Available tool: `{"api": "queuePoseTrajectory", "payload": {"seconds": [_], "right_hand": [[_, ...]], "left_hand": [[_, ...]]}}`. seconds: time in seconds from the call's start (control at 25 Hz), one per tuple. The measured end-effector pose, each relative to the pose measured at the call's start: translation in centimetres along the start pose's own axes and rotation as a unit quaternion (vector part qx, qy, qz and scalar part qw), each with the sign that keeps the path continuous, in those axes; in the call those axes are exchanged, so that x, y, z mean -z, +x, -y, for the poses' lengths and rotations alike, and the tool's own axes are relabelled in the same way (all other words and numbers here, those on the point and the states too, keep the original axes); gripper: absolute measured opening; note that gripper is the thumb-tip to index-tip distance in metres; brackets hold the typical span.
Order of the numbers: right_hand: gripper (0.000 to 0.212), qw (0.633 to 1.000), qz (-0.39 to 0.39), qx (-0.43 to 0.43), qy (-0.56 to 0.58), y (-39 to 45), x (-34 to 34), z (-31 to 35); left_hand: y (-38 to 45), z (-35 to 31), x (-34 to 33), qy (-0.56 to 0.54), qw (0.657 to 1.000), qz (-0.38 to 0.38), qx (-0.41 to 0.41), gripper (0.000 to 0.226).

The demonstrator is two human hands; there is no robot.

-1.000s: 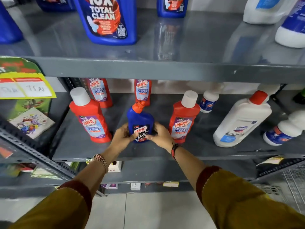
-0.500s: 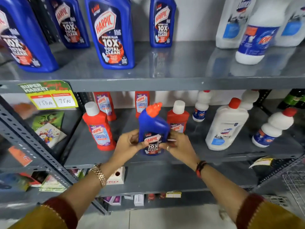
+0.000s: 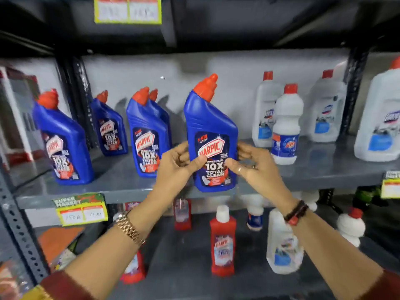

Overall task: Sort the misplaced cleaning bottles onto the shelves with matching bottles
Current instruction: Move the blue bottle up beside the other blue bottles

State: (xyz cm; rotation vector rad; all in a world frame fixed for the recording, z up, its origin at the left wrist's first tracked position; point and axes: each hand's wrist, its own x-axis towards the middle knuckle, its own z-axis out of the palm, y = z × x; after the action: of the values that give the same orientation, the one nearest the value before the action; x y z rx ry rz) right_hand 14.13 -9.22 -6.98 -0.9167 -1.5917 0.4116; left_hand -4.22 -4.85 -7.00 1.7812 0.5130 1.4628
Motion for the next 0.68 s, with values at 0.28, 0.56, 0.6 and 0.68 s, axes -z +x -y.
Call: {"api": "queuePoseTrajectory", "payload": {"seconds": [0.28,0.56,0.6,0.68], "right_hand": [[0.028,0.997,-0.032,-0.063,0.043,5.1,-1.6,-4.5],[0.030,0.993,-0.053,-0.083,0.073,6.1,-2.3,-6.3],[0.032,0.992,-0.043,-0.086,0.077,5.9,-2.0,-6.5],[0.038,0.991,0.000,-0.101,0.084,5.8,-1.7,-6.7]], "left_hand": [[5.3,3.3,0.4,0.013,0.991,-0.072,0.108,0.034],[5.7,4.1,0.9,0.041,0.989,-0.086,0.110,0.042],[4.9,4.0,1.0,0.050,0.990,-0.092,0.096,0.044],[2.9,3.8,1.4,0.066,0.990,-0.123,0.032,0.044]]}}
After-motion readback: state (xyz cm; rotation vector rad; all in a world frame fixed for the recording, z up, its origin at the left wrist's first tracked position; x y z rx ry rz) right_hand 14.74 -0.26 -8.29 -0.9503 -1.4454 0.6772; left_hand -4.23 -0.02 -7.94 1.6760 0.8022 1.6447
